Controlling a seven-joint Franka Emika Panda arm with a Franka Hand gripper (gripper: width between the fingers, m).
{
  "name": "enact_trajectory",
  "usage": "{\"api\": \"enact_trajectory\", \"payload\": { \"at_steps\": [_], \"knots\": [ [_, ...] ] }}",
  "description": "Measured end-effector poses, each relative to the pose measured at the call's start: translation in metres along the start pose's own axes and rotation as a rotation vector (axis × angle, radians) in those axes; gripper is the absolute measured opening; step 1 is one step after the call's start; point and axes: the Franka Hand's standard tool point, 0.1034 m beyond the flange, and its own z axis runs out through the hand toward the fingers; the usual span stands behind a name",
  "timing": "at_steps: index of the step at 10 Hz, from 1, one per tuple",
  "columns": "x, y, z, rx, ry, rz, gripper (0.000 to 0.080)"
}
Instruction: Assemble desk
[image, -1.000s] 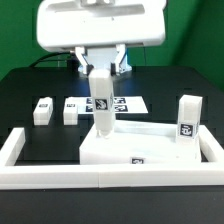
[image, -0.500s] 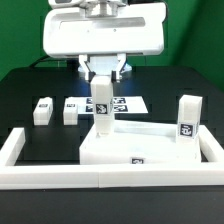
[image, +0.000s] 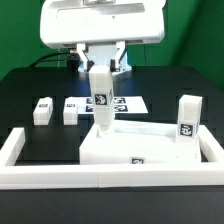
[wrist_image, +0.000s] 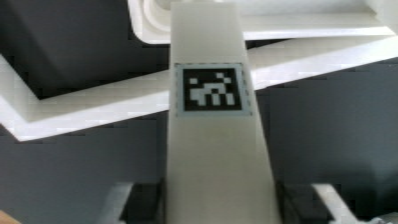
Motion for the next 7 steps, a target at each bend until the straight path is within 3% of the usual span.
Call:
{"api": "enact_trajectory", "payload": {
  "at_steps": [1, 2, 4, 7],
  "knots": [
    [-0.001, 0.000, 0.001, -0.002, 0.000, -0.001, 0.0290],
    [0.000, 0.001, 0.005, -0.030, 0.070, -0.014, 0.0290],
    [0.005, 0.004, 0.003, -0.049, 0.127, -0.020, 0.0290],
    [-0.002, 0.009, 0.012, -0.065, 0.123, -0.024, 0.0290]
  ]
}}
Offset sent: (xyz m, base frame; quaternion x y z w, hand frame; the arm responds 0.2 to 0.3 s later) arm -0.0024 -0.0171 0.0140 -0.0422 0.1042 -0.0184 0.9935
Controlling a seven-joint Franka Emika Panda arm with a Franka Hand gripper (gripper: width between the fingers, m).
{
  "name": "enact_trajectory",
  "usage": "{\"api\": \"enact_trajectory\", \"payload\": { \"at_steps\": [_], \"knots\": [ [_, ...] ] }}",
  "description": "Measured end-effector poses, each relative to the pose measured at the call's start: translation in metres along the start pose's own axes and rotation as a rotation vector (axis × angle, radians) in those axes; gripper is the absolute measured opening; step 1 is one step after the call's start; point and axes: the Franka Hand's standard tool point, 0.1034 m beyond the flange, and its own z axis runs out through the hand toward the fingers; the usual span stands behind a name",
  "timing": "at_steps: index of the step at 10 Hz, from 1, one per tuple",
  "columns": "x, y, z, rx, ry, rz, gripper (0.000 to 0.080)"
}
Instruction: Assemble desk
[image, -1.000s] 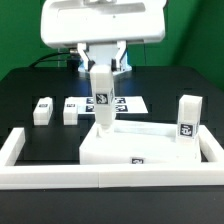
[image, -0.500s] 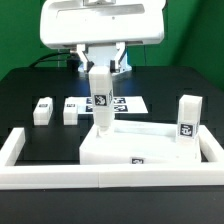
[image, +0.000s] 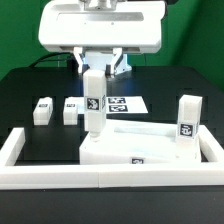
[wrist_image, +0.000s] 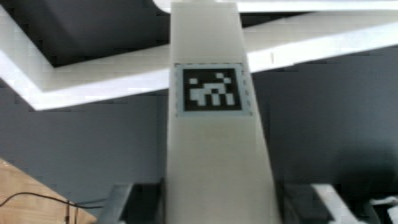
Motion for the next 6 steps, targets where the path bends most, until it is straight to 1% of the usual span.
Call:
{"api": "enact_trajectory", "payload": {
  "at_steps": [2, 3, 6],
  "knots": [
    [-0.005, 0.001, 0.004, -0.004, -0.010, -0.003, 0.0290],
    [-0.008, -0.001, 0.006, -0.004, -0.016, -0.006, 0.0290],
    [-0.012, -0.003, 0.007, -0.003, -0.022, -0.008, 0.0290]
  ]
}}
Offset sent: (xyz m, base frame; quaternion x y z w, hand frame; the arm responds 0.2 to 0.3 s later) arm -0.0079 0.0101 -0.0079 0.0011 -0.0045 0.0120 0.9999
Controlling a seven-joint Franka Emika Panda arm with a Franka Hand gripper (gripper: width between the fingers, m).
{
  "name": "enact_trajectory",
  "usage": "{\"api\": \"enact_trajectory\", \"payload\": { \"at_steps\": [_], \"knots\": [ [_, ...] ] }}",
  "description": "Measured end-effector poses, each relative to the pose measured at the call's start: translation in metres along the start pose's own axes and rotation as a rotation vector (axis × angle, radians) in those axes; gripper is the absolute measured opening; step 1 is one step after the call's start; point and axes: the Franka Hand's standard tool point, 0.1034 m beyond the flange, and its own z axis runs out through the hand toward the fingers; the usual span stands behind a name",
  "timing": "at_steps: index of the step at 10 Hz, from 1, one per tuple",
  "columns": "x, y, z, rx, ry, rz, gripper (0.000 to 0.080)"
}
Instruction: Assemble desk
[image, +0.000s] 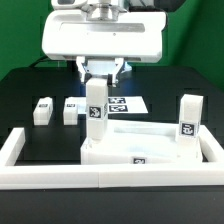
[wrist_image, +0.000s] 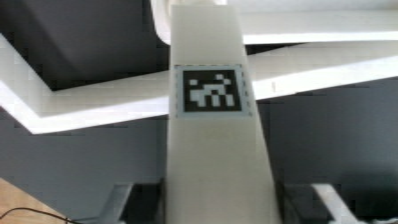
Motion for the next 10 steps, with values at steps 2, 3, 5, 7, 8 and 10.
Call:
{"api": "enact_trajectory", "payload": {
  "at_steps": [2, 3, 5, 7, 8, 10],
  "knots": [
    [-0.0018, 0.0021, 0.0020, -0.004, -0.002, 0.000, 0.0290],
    [-0.0017, 0.0028, 0.0025, -0.006, 0.001, 0.000, 0.0290],
    [-0.0060, 0.0048, 0.0082, -0.017, 0.002, -0.006, 0.0290],
    [-0.0059, 0.0069, 0.0089, -0.020, 0.006, -0.004, 0.0290],
    [-0.0056, 0.0090, 0.0090, -0.022, 0.006, -0.001, 0.0290],
    [-0.0055, 0.0096, 0.0091, -0.023, 0.006, 0.000, 0.0290]
  ]
}}
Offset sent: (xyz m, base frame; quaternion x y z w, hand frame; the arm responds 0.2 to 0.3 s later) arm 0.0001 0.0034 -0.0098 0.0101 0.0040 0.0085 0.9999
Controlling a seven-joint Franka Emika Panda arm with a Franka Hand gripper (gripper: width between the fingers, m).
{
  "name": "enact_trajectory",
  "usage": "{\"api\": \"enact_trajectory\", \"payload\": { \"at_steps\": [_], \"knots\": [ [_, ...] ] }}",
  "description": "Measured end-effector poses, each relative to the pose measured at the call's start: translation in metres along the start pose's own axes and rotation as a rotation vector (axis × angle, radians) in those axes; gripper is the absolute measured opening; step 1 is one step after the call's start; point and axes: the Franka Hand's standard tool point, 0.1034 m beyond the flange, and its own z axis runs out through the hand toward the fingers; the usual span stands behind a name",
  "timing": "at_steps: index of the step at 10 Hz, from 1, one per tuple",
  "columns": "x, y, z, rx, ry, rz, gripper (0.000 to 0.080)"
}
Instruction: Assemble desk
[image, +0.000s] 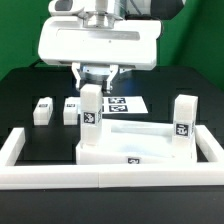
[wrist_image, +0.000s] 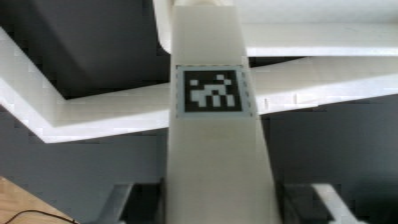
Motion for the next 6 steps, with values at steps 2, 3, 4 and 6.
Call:
{"api": "enact_trajectory", "payload": {
  "at_steps": [2, 3, 4, 6],
  "knots": [
    [-0.0001, 0.0000, 0.0001, 0.000, 0.000, 0.000, 0.0373],
    [-0.0001, 0.0001, 0.0001, 0.000, 0.000, 0.000, 0.0559],
    [-0.0001, 0.0000, 0.0001, 0.000, 0.000, 0.000, 0.0632],
    [-0.0001, 0.0000, 0.0001, 0.000, 0.000, 0.000, 0.0646]
  ]
}}
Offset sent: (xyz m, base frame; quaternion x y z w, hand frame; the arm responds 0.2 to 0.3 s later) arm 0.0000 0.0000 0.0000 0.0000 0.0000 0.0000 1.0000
